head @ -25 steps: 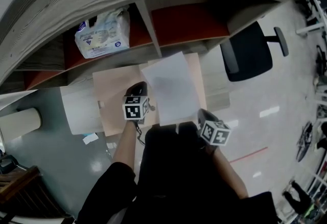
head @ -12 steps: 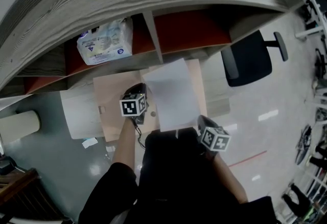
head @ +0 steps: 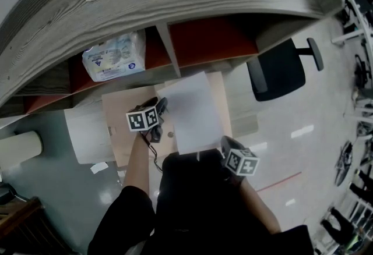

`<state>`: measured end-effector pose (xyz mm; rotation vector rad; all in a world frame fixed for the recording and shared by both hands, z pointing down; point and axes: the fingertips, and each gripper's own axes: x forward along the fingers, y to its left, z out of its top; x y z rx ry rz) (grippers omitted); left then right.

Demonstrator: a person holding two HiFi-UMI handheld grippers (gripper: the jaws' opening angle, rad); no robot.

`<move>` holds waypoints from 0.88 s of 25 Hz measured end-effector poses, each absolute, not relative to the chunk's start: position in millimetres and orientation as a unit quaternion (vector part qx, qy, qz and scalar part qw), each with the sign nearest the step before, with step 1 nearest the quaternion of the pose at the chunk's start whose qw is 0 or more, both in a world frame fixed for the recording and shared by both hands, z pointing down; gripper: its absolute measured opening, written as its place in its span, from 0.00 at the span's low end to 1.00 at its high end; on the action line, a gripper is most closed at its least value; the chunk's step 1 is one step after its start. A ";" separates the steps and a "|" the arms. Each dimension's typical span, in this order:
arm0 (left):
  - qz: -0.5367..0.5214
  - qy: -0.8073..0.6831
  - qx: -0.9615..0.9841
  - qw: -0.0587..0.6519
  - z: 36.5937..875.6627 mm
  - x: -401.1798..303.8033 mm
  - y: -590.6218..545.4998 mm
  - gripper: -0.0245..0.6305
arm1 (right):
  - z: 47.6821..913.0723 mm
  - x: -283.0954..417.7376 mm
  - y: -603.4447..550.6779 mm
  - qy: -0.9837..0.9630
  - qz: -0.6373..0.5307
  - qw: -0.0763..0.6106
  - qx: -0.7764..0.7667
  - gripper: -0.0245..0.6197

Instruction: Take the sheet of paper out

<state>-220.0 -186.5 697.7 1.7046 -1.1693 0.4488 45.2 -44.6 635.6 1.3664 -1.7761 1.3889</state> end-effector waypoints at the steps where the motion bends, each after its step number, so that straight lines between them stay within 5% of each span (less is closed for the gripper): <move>1: 0.179 -0.478 0.702 0.496 698.6 -218.7 -188.0 0.35 | 635.8 45.0 -44.4 -0.653 0.510 0.250 0.501 0.07; 22: 0.183 -0.463 0.718 0.486 699.4 -204.1 -203.3 0.32 | 635.1 46.5 -38.6 -0.658 0.504 0.261 0.494 0.07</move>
